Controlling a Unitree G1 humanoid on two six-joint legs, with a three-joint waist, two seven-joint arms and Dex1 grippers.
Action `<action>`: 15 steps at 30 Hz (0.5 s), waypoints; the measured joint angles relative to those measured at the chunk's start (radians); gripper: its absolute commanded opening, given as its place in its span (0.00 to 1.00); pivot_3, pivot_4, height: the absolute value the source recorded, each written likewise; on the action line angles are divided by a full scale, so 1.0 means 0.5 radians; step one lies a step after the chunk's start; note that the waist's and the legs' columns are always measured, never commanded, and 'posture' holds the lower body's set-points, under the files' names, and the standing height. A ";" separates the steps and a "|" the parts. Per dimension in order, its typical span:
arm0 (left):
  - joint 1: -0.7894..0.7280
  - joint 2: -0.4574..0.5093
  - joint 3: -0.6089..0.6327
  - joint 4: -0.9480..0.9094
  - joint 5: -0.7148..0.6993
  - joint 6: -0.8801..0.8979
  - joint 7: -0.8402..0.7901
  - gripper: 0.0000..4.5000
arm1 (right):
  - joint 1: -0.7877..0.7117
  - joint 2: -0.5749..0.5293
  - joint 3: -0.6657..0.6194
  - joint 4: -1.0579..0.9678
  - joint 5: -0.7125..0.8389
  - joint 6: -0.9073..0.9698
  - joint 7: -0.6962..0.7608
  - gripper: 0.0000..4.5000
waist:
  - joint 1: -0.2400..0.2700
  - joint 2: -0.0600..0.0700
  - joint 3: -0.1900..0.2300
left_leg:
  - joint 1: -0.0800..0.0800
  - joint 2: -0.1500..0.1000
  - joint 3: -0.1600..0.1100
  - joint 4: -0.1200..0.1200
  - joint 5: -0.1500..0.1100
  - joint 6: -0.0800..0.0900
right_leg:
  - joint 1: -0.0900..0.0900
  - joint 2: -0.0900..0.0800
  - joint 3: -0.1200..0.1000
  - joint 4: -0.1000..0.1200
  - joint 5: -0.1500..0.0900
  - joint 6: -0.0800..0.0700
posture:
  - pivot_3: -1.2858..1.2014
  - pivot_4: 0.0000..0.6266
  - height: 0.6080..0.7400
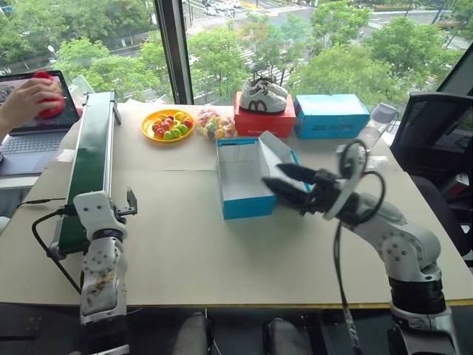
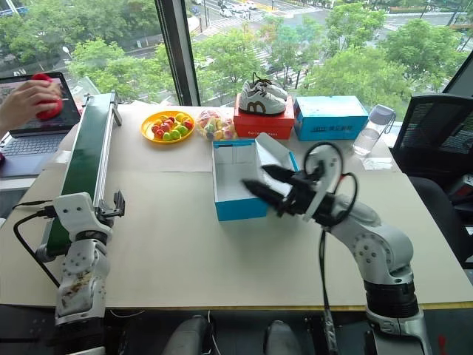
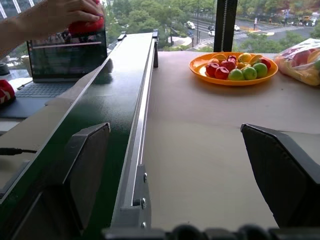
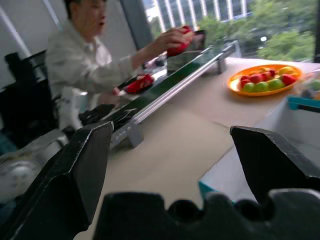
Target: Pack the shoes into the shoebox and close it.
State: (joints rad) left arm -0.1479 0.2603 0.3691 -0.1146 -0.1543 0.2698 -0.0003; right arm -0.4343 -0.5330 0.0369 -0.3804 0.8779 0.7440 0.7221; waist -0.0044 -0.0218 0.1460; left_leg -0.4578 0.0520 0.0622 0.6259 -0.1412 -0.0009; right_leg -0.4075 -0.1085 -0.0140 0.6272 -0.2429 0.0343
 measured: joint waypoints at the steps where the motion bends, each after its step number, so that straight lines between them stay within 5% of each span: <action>1: -0.004 0.032 0.012 -0.011 -0.022 0.061 -0.020 1.00 | 0.000 -0.014 0.062 -0.008 -0.032 0.008 0.046 1.00 | 0.002 -0.002 0.001 | 0.000 0.000 0.000 0.000 0.000 0.000 | 0.000 0.000 0.001 -0.001 0.000 0.000 | 0.52 0.24 1.00; 8: -0.102 0.219 0.187 -0.039 -0.299 0.530 -0.097 1.00 | -0.013 -0.070 0.489 0.064 -0.635 -0.264 0.169 1.00 | 0.007 -0.014 0.007 | -0.001 0.000 0.002 0.000 -0.001 -0.002 | -0.013 0.000 0.001 0.000 0.001 0.001 | 0.52 0.24 1.00; 15: -0.105 0.318 0.262 -0.028 -0.376 0.785 -0.111 1.00 | 0.029 0.026 0.523 0.095 -0.779 -0.355 0.169 1.00 | 0.015 -0.018 0.008 | -0.003 0.000 0.004 0.000 -0.001 -0.001 | -0.017 0.000 0.003 0.001 0.008 0.012 | 0.52 0.24 1.00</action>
State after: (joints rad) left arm -0.2006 0.4193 0.5004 -0.1288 -0.3425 0.6621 -0.0560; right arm -0.4199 -0.5200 0.2983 -0.3327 0.4883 0.5667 0.8065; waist 0.0028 -0.0308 0.1500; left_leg -0.4595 0.0521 0.0643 0.6258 -0.1416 -0.0017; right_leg -0.4159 -0.1086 -0.0126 0.6278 -0.2388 0.0403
